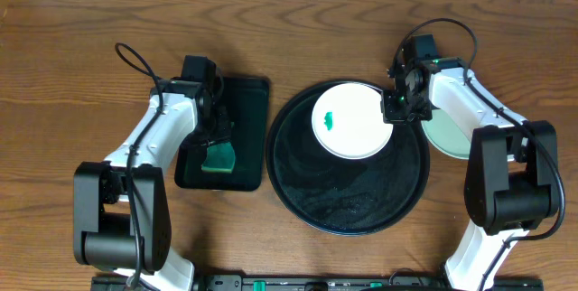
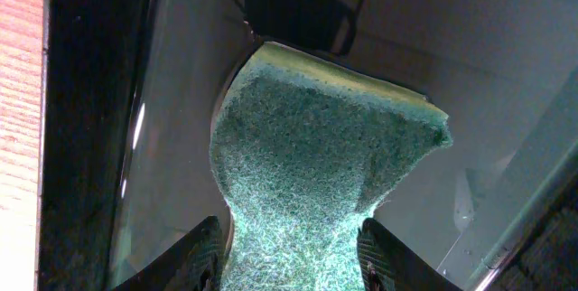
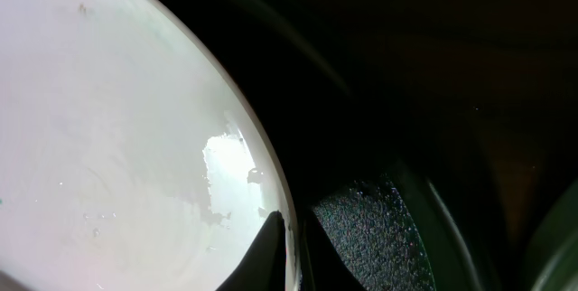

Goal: Clean dirty plates on tray and stack at the side
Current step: 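Lower the left gripper into the sponge tray and grasp the green sponge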

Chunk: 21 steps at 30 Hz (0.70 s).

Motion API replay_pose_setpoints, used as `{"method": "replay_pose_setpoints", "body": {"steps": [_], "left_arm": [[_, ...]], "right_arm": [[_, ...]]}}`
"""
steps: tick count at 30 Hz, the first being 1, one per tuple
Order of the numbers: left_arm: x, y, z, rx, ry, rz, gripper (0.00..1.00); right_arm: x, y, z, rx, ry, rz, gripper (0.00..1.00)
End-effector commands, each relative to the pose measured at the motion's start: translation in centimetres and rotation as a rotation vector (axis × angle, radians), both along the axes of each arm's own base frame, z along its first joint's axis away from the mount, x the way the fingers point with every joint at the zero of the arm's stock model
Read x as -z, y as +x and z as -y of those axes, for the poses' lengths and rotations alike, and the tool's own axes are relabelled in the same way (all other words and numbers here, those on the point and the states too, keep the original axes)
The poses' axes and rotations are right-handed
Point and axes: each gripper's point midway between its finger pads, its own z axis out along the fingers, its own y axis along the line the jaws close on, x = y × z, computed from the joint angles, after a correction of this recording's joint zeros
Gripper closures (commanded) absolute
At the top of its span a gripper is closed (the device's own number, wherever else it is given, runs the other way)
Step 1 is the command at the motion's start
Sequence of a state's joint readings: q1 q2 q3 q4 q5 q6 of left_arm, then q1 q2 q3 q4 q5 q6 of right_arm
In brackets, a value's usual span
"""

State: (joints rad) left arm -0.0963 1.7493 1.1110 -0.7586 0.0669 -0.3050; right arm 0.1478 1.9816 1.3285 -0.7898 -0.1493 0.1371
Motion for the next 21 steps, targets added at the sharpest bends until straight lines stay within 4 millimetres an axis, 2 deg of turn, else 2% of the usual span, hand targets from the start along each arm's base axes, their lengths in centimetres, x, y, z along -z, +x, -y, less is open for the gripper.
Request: {"method": "replay_pose_setpoints", "body": {"steps": [1,8,13,21], "left_arm": [[0.8,-0.7,-0.5,-0.018,0.027,-0.027,0.50],[1.8,-1.7,-0.2,0.001,0.008,-0.053,0.50],[1.8,-1.6,1.2,0.123,-0.065,-0.042,0.50],[1.8,-1.5,1.2,0.134,-0.066,-0.035,0.47]], "right_arm": [[0.0,-0.2,-0.4,-0.010,0.012,-0.004,0.94],[0.0,-0.2,-0.4,-0.010,0.012,-0.004,0.94],[0.0,-0.2,-0.4,-0.010,0.012,-0.004,0.94],[0.0,-0.2,-0.4,-0.010,0.012,-0.004,0.94]]}}
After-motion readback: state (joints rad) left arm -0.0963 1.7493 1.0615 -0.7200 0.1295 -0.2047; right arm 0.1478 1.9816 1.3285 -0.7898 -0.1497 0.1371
